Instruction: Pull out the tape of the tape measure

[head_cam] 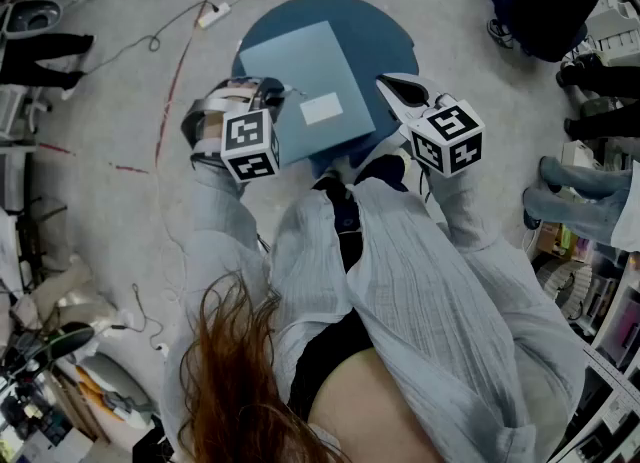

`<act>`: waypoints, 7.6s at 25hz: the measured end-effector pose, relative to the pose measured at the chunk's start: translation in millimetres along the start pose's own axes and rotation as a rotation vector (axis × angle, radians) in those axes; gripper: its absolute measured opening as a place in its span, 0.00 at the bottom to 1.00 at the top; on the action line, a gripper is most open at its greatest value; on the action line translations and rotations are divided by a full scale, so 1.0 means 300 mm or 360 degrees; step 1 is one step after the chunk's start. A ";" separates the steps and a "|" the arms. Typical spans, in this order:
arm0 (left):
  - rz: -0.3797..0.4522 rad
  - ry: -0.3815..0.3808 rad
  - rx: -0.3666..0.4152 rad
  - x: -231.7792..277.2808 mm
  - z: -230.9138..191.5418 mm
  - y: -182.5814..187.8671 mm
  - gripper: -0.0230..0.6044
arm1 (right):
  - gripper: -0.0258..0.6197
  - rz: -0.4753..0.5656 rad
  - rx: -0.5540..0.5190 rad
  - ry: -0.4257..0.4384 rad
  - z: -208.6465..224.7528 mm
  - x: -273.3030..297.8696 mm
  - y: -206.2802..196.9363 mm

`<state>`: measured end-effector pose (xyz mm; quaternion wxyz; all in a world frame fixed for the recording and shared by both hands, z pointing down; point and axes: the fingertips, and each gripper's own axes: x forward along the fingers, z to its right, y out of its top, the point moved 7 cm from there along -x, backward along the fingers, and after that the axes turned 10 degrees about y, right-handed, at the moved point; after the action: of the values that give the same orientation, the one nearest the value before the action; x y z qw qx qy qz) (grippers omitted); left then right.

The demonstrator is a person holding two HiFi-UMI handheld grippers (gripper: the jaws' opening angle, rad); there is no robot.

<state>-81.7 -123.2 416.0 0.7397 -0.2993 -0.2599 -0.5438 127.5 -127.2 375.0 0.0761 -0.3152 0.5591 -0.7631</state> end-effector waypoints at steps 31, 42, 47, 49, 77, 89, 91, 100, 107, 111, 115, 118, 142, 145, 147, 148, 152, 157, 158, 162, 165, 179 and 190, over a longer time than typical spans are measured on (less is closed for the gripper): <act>0.0868 -0.0095 -0.1403 -0.148 -0.105 -0.057 0.16 | 0.31 -0.0207 -0.0550 0.0540 -0.119 0.265 0.051; 0.0919 -0.0177 -0.1284 -0.182 -0.076 -0.033 0.16 | 0.24 -0.0413 -0.0822 0.0701 -0.173 0.317 0.031; 0.0920 -0.0206 -0.1275 -0.171 -0.052 -0.035 0.16 | 0.12 -0.0436 -0.0872 0.0696 -0.190 0.325 0.013; 0.0889 -0.0214 -0.1263 -0.163 -0.043 -0.038 0.16 | 0.07 -0.0489 -0.0928 0.0680 -0.195 0.325 0.003; 0.0770 -0.0287 -0.1215 -0.109 0.003 -0.004 0.16 | 0.06 -0.0264 -0.0366 0.0326 -0.103 0.191 0.012; 0.0453 -0.0261 -0.1148 -0.059 0.069 -0.064 0.16 | 0.06 -0.0085 -0.0133 0.0165 -0.060 0.184 0.029; 0.0479 -0.0251 -0.1206 -0.061 0.064 -0.068 0.16 | 0.06 -0.0084 -0.0133 0.0150 -0.051 0.176 0.031; 0.0507 -0.0285 -0.1269 -0.057 0.068 -0.051 0.16 | 0.06 0.0046 0.0046 0.0098 -0.023 0.150 0.015; 0.0279 -0.0342 -0.1090 -0.035 0.124 -0.065 0.16 | 0.06 0.0149 0.0092 0.0038 0.006 0.102 0.045; 0.0363 -0.0327 -0.1205 -0.045 0.120 -0.074 0.16 | 0.06 0.0152 0.0088 -0.0003 0.027 0.080 0.046; 0.0334 -0.0313 -0.1192 -0.040 0.115 -0.070 0.16 | 0.06 0.0178 0.0121 -0.0013 0.025 0.075 0.041; 0.0324 -0.0314 -0.1197 -0.035 0.120 -0.069 0.16 | 0.06 0.0196 0.0134 -0.0012 0.022 0.077 0.043; 0.0134 -0.0381 -0.1176 -0.018 0.151 -0.106 0.16 | 0.06 0.0288 0.0265 -0.0204 0.115 0.006 0.035; 0.0106 -0.0400 -0.1155 -0.015 0.159 -0.097 0.16 | 0.06 0.0308 0.0265 -0.0196 0.109 0.001 0.039; 0.0047 -0.0424 -0.1088 -0.007 0.176 -0.097 0.16 | 0.06 0.0350 0.0271 -0.0224 0.120 -0.017 0.049; 0.0011 -0.0437 -0.1054 -0.006 0.189 -0.104 0.16 | 0.06 0.0376 0.0274 -0.0242 0.129 -0.029 0.057; 0.0015 -0.0464 -0.1161 -0.030 0.220 -0.130 0.16 | 0.06 0.0388 0.0261 -0.0275 0.153 -0.055 0.068; -0.0012 -0.0449 -0.1142 -0.025 0.221 -0.137 0.16 | 0.06 0.0383 0.0295 -0.0289 0.150 -0.055 0.042; -0.0012 -0.0449 -0.1138 -0.024 0.221 -0.138 0.16 | 0.06 0.0382 0.0294 -0.0291 0.150 -0.054 0.040; 0.0004 -0.0454 -0.1146 -0.020 0.226 -0.136 0.16 | 0.06 0.0377 0.0292 -0.0298 0.152 -0.056 0.039; 0.0003 -0.0461 -0.1147 -0.018 0.229 -0.127 0.16 | 0.06 0.0389 0.0295 -0.0294 0.150 -0.059 0.042; -0.0148 -0.0605 -0.1032 0.006 0.296 -0.119 0.16 | 0.06 0.0492 0.0330 -0.0285 0.150 -0.106 0.073; -0.0024 -0.0469 -0.1307 0.005 0.252 -0.177 0.16 | 0.06 0.0488 0.0363 -0.0492 0.239 -0.202 0.024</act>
<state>-136.8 -81.5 477.4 0.5103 -0.6412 -0.1270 -0.5588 214.3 -159.1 357.3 0.3108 -0.3290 0.4923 -0.7435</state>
